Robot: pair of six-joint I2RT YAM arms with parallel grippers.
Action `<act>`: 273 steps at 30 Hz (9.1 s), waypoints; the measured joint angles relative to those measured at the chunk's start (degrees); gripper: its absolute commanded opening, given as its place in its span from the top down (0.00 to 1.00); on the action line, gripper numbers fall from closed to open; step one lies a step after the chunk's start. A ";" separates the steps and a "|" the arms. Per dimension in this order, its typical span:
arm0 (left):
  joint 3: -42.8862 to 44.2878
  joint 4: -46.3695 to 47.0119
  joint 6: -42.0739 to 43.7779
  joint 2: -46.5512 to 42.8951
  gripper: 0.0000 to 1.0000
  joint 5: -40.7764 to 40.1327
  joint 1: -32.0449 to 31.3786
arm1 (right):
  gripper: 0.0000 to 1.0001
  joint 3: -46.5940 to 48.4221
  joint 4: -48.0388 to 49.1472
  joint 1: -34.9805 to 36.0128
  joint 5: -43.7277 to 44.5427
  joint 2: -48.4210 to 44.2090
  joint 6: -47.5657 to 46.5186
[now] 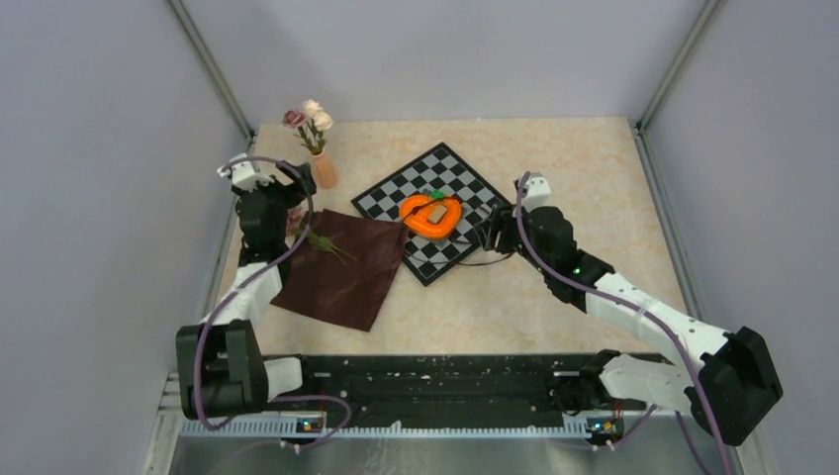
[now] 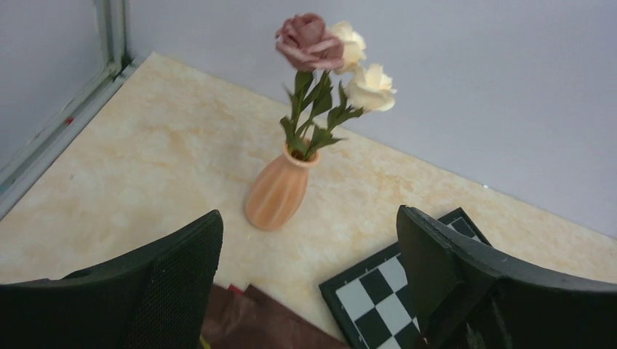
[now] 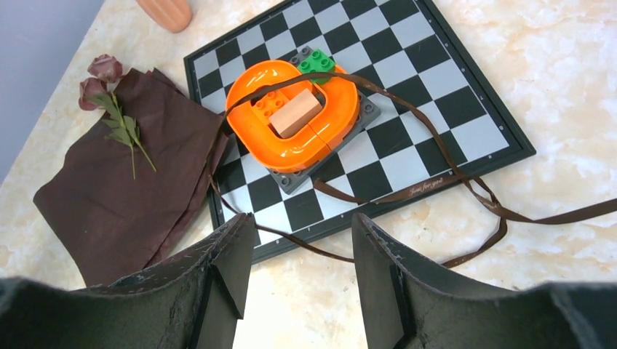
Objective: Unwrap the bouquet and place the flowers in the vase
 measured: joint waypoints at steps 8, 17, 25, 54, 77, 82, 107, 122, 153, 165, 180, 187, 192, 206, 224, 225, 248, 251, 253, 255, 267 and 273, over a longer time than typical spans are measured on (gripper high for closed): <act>-0.04 -28.94 -6.34 -9.94 0.06 -3.06 0.00 | 0.46 -2.19 0.07 0.00 -0.11 -2.56 0.22; -3.41 -37.97 -11.45 -7.80 0.27 -4.52 0.15 | 0.46 -2.45 0.11 0.00 -1.20 -2.58 0.66; -2.14 -35.80 -13.35 1.46 0.43 -6.29 0.50 | 0.46 -2.45 0.09 0.00 -1.38 -2.58 0.72; 8.63 -32.06 -14.40 17.00 0.62 -6.93 3.13 | 0.46 -2.36 -0.17 0.00 -1.57 -1.03 0.72; 13.49 -35.56 -18.64 23.76 0.72 -4.04 4.76 | 0.46 -2.36 -0.39 0.00 -1.53 -1.03 0.72; 14.14 -35.76 -19.26 25.09 0.76 -3.28 4.92 | 0.46 -2.36 -0.42 0.00 -1.51 -1.05 0.72; 12.35 -35.91 -18.62 16.11 1.00 -1.01 5.35 | 0.46 -2.36 -0.39 0.00 -1.09 -1.84 0.76; 4.00 -28.41 -15.89 -0.13 1.00 -0.28 5.40 | 0.46 -2.36 -0.42 0.00 0.48 -2.95 0.63; 21.22 15.98 -0.66 14.27 1.00 11.21 5.25 | 0.46 -2.36 -0.42 0.00 1.68 -4.52 0.59; 30.27 20.15 2.69 25.70 1.00 14.36 3.80 | 0.46 0.66 -1.38 0.00 2.05 -0.07 0.42; 35.01 25.00 3.13 35.36 1.00 16.48 3.26 | 0.46 4.39 -1.68 0.00 2.08 6.01 0.46; 35.34 27.06 4.15 37.09 1.00 16.79 3.19 | 0.46 4.68 -1.79 0.00 1.81 8.15 0.66; 36.13 27.89 4.57 38.27 1.00 16.74 3.06 | 0.46 5.75 -1.64 0.00 1.60 9.29 0.66; 37.53 31.12 5.55 40.94 1.00 16.76 2.54 | 0.46 6.69 -1.68 0.00 0.74 11.80 0.70; 30.42 35.69 6.95 40.94 1.00 16.48 2.25 | 0.46 7.15 -1.29 0.00 0.09 13.27 0.87; 30.18 35.74 7.04 40.94 1.00 16.48 2.23 | 0.46 7.17 -1.29 0.00 0.07 13.27 0.90; 25.79 35.19 10.78 43.08 0.93 16.50 1.49 | 0.46 7.85 -1.22 0.00 -1.11 13.33 1.29; 25.55 34.38 11.19 43.17 0.89 16.59 1.49 | 0.46 7.85 -1.22 0.00 -1.20 13.33 1.29; 25.44 33.73 11.28 43.15 0.85 16.72 1.49 | 0.46 7.85 -1.22 0.00 -1.33 13.33 1.29; 25.14 33.40 11.37 43.15 0.82 16.81 1.49 | 0.46 7.85 -1.22 0.00 -1.38 13.33 1.29; 22.12 32.11 10.71 41.38 0.71 17.03 1.49 | 0.46 7.85 -1.22 0.00 -1.60 13.33 1.29; 21.59 32.46 9.40 39.60 0.77 17.05 1.49 | 0.46 7.85 -1.22 0.00 -1.60 13.29 1.31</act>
